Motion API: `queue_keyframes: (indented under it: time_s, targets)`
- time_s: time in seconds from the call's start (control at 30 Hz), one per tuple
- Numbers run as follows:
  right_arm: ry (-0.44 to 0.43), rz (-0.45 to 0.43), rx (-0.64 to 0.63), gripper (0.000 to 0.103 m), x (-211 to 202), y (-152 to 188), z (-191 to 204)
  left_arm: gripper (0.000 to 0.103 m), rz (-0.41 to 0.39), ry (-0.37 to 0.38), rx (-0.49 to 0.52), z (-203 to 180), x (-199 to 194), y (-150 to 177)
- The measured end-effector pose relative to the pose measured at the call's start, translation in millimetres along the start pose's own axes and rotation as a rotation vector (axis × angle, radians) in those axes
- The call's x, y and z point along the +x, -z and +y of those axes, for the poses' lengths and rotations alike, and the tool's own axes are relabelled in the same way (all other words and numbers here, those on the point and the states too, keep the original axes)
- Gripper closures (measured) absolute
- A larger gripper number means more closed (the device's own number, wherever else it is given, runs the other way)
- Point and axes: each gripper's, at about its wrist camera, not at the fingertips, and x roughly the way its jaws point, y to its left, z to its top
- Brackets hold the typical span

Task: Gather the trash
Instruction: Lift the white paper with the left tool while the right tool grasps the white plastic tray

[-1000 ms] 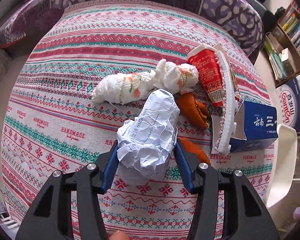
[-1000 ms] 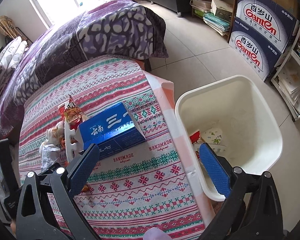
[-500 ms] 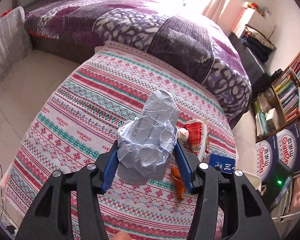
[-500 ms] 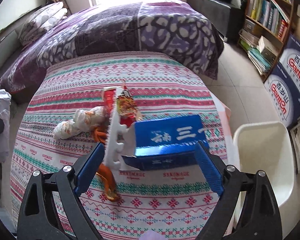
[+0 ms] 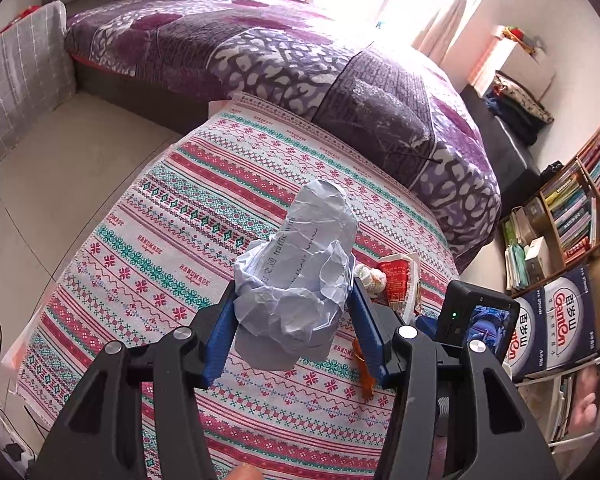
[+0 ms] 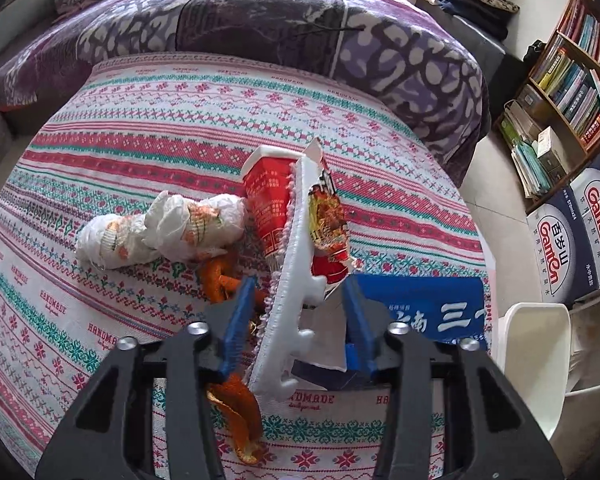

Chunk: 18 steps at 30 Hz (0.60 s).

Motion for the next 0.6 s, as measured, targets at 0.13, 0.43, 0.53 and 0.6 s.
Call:
queue_keyframes:
  time_s: [0.13, 0.43, 0.53, 0.6]
  targets:
    - [-0.075, -0.007, 0.054, 0.094, -4.4, 2.9, -6.9, 0.05, -0.002, 0.0, -0.013, 5.0, -1.1, -0.1]
    - [-0.307, -0.126, 0.134, 0.094, -61.9, -0.1, -26.5, 0.05, -0.047, 0.001, -0.017, 6.4, -12.1, -1.5]
    - [-0.342, -0.159, 0.149, 0.094, -81.3, -3.0, -30.6, 0.05, -0.059, 0.003, -0.016, 5.3, -15.0, -0.5]
    - [-0.357, -0.183, 0.153, 0.094, -92.8, -3.8, -32.8, 0.05, -0.067, 0.003, -0.017, 4.3, -16.6, 0.3]
